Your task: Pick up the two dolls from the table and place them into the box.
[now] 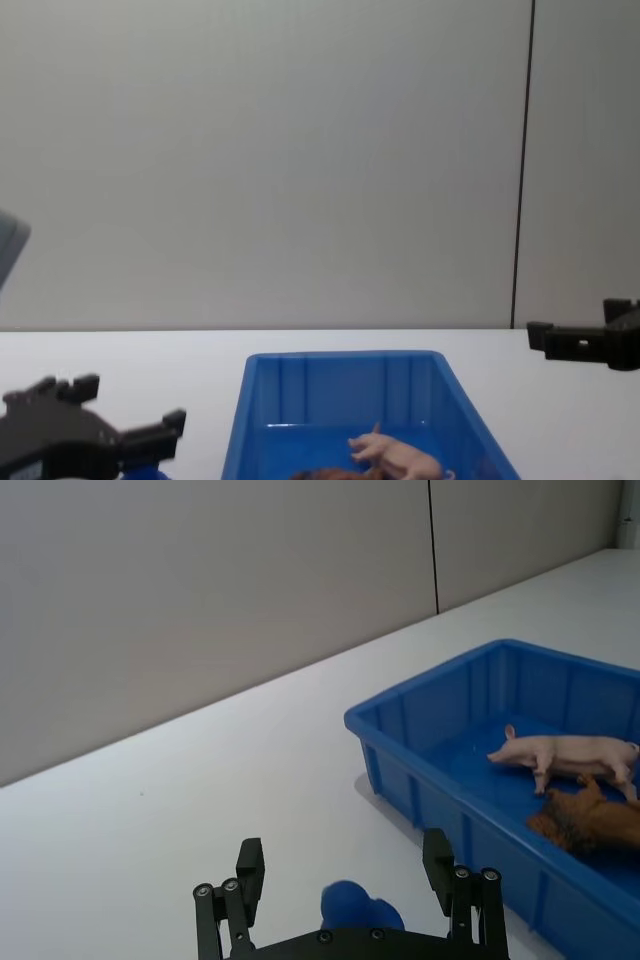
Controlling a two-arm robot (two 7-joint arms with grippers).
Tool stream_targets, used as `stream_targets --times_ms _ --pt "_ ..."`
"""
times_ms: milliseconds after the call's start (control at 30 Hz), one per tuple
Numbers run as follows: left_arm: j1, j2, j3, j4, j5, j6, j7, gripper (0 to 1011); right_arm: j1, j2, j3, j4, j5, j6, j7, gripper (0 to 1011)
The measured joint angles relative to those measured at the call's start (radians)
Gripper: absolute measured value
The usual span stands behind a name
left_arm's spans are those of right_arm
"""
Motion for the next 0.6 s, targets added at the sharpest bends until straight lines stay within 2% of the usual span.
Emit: stream_targets --times_ms 400,600 --pt "-0.017 -0.025 0.007 0.09 -0.013 0.011 -0.065 1001 -0.001 0.001 0.0 0.0 0.0 0.0 0.0 1001" --pt "-0.032 -0.037 0.01 0.129 0.001 0.03 -0.09 1002 -0.001 0.001 0.0 0.0 0.0 0.0 0.0 1001"
